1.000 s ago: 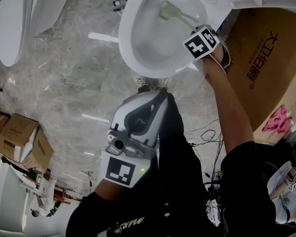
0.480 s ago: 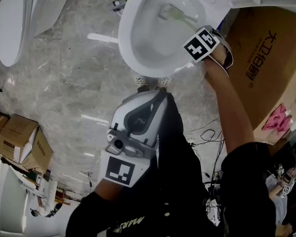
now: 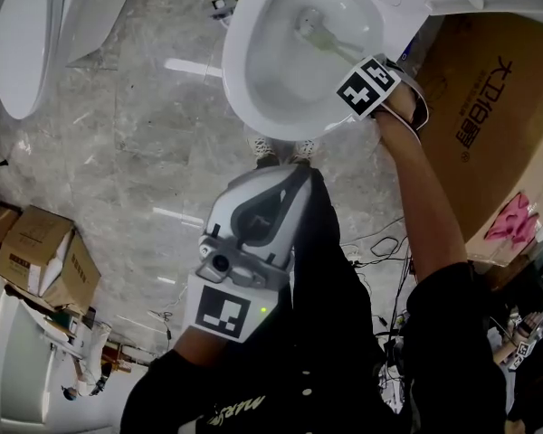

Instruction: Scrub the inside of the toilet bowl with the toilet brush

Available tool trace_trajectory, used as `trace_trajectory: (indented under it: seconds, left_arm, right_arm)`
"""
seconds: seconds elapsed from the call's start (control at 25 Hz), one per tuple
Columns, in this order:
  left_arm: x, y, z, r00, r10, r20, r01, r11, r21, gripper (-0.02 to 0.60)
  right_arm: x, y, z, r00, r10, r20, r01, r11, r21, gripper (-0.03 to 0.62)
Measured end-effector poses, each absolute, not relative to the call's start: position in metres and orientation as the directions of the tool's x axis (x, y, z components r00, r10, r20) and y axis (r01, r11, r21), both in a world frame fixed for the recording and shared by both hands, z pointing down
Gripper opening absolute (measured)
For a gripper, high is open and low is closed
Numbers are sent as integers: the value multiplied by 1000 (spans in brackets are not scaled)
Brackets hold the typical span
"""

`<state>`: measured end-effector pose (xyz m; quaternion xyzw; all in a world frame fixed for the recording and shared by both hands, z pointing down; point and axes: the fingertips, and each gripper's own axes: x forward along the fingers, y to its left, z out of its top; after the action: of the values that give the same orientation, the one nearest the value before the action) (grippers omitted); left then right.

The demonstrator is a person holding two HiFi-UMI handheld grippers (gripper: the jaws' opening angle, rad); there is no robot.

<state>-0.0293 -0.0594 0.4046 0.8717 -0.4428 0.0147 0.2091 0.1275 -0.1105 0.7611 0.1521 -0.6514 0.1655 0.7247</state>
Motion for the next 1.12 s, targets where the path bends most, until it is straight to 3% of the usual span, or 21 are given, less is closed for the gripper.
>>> trace_trajectory:
  seconds: [0.6,1.12]
  left_arm:
    - [-21,-62,403,615,-761,207,-773,-529,351,26]
    - [-18,-56,377,622,-760,187,-770,-553,317,26]
  right_arm:
    - [95,-81,759,32,114,993,-410,908,-91,86]
    - [95,-92,724,0,-29,1000,-388,921,27,86]
